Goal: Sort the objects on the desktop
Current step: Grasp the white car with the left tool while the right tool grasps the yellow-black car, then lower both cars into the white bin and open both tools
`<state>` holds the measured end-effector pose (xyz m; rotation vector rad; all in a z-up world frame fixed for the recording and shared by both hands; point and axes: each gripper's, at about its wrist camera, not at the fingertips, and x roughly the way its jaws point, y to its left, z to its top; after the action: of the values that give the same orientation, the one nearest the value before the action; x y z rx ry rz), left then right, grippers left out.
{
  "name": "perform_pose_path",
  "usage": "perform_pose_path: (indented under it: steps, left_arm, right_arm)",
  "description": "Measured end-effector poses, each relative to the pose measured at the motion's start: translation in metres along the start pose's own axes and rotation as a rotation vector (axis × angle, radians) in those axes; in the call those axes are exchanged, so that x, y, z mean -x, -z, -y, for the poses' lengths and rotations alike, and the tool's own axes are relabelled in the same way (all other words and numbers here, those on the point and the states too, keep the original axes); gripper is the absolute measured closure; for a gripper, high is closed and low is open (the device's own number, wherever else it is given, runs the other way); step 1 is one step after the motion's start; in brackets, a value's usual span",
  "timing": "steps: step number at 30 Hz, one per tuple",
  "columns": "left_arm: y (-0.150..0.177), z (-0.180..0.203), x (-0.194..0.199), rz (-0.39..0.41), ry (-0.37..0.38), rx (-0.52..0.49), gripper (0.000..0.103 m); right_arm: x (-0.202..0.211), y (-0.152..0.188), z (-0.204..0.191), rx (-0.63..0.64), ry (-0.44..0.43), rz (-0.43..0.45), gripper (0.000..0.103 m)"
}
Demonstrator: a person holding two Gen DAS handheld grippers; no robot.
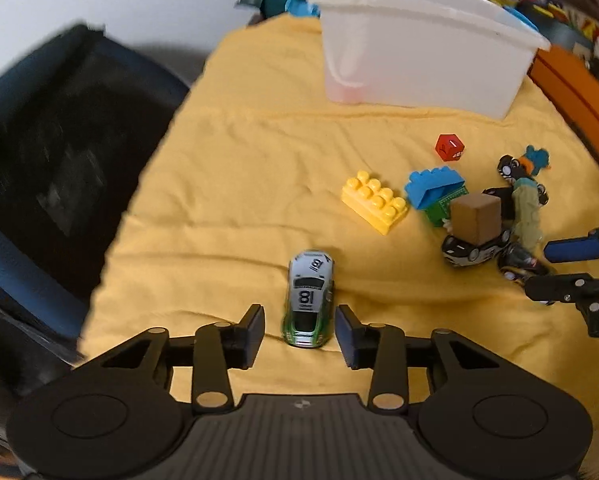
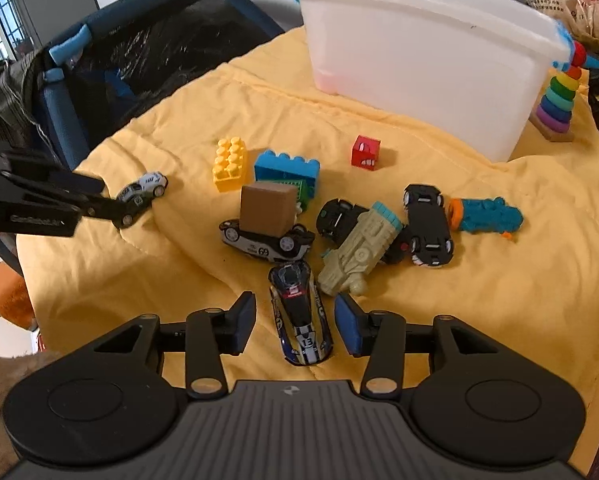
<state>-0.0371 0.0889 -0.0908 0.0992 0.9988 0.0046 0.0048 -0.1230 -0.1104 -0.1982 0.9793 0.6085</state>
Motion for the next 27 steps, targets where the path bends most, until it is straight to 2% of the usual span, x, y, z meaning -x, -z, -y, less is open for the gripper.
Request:
perform_pose_path:
  steps: [2, 7, 10, 11, 13, 18, 22, 27]
  left_arm:
    - [-0.001, 0.004, -0.003, 0.008, 0.021, -0.021, 0.057]
    - [-0.002, 0.002, -0.034, -0.054, 0.036, -0.013, 0.056]
    - [-0.002, -0.001, -0.038, -0.033, 0.049, 0.008, 0.053]
    - [-0.003, -0.002, -0.039, -0.032, 0.059, 0.014, 0.054]
    - [-0.003, -0.003, -0.038, -0.030, 0.086, 0.014, 0.070]
    - [-0.005, 0.004, -0.028, -0.030, 0.128, -0.062, 0.070]
    - [-0.017, 0.006, -0.007, 0.021, 0.138, -0.103, 0.070]
    - [-0.060, 0.001, 0.013, 0.092, 0.175, -0.070, 0.070]
  right_arm:
    - [-0.005, 0.002, -0.002, -0.001, 0.011, -0.014, 0.055]
    - [-0.017, 0.006, -0.012, 0.048, 0.069, -0.003, 0.053]
    - [-0.017, 0.009, -0.015, 0.070, 0.085, 0.017, 0.053]
    - [-0.017, 0.010, -0.013, 0.062, 0.083, 0.023, 0.053]
    - [-0.014, 0.010, -0.011, 0.048, 0.082, 0.028, 0.069]
    - [-0.002, 0.010, -0.005, 0.014, 0.077, 0.000, 0.070]
    - [0.022, 0.008, 0.007, -0.039, 0.092, 0.031, 0.069]
    - [0.050, -0.009, 0.019, -0.043, 0.162, 0.115, 0.069]
